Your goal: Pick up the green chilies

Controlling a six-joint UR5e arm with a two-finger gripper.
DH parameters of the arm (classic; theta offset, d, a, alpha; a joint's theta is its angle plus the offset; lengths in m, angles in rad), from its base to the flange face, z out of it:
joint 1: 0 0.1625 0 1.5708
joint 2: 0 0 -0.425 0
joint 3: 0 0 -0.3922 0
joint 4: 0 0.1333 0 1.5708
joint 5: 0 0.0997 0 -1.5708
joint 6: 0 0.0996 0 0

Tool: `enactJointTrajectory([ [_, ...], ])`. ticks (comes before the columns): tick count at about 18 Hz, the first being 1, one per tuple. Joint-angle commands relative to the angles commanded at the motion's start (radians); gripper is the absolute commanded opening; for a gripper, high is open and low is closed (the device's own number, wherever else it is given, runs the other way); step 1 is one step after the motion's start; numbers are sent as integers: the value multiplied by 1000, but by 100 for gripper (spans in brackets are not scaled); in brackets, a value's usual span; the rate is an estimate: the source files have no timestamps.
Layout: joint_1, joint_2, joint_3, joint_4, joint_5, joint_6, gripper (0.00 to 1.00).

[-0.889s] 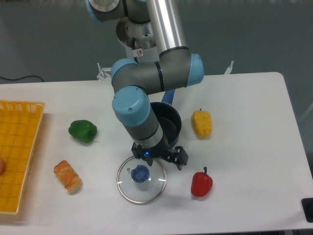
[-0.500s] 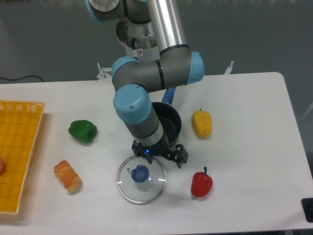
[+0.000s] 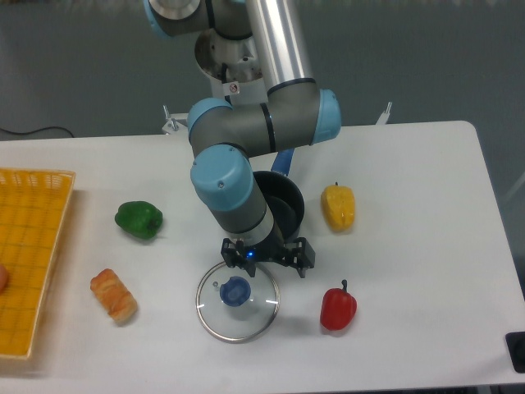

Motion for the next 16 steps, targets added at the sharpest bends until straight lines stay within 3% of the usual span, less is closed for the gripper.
enactJointTrajectory([
  [8,46,-52,-12,17,37,-15,100],
  [12,-4,-32,-86,8,-46,-141,100],
  [16,-23,24,-104,-11,-144,-319,100],
])
